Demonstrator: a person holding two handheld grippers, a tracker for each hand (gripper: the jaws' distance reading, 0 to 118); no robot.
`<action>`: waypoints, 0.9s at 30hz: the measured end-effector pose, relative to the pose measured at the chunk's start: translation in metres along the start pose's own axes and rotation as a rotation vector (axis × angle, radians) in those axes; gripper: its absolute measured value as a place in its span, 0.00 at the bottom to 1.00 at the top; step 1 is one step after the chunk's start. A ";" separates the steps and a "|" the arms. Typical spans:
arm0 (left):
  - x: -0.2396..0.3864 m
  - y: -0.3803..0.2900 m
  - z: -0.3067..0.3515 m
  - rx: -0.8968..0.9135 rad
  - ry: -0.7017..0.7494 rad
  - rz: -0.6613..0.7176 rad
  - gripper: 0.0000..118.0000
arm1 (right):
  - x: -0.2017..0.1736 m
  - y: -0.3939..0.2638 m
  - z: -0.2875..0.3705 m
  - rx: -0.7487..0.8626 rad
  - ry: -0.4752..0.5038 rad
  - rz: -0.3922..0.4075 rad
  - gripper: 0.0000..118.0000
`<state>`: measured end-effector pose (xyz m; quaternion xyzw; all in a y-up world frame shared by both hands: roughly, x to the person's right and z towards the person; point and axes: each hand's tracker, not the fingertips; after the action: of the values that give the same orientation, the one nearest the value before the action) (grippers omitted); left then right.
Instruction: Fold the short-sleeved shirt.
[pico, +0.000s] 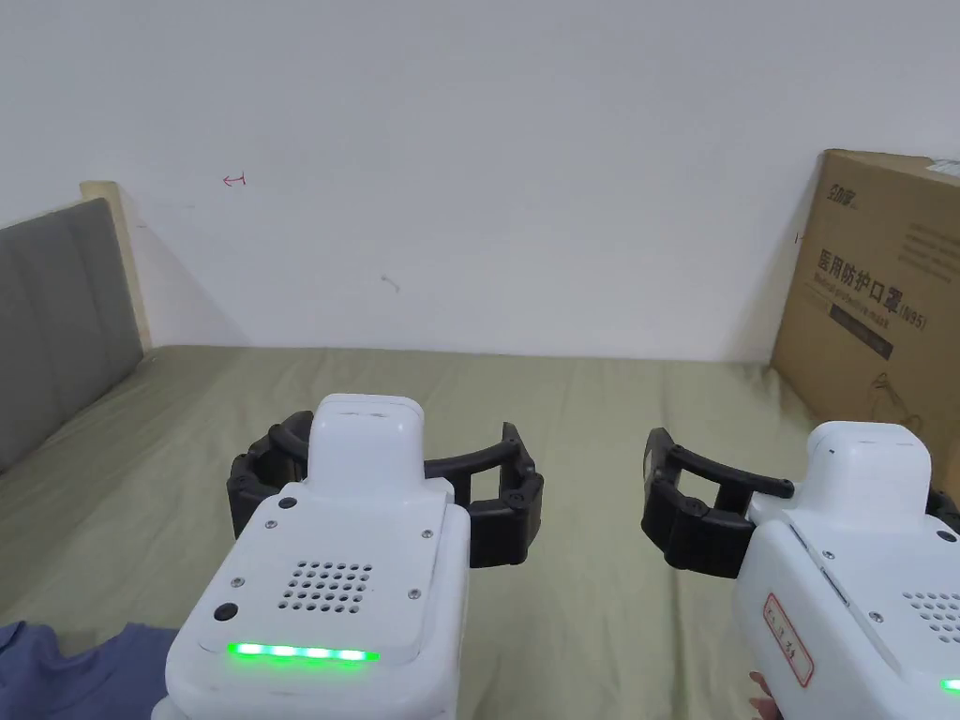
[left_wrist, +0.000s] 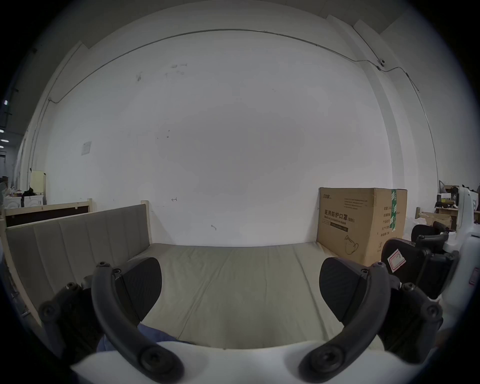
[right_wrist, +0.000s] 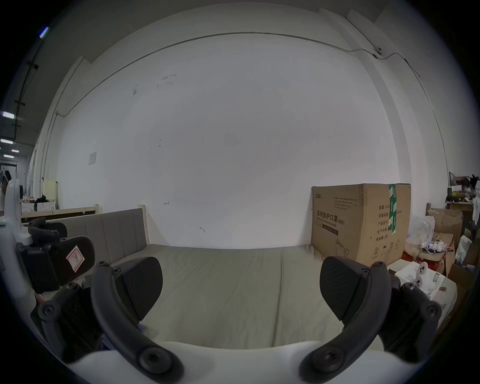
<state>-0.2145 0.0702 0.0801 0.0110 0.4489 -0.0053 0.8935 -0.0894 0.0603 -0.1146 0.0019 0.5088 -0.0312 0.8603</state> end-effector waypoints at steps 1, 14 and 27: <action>-0.001 0.000 0.000 -0.002 0.000 0.001 1.00 | 0.001 0.000 0.001 0.008 -0.008 -0.011 1.00; -0.004 0.001 0.003 0.003 0.058 -0.027 0.98 | 0.011 -0.001 0.001 0.001 -0.046 -0.077 1.00; -0.027 -0.012 -0.006 -0.095 0.051 0.015 0.02 | 0.006 -0.006 0.006 0.016 -0.030 -0.016 0.02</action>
<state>-0.2356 0.0582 0.0980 -0.0280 0.4712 0.0227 0.8813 -0.0817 0.0538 -0.1174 0.0042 0.4957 -0.0422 0.8674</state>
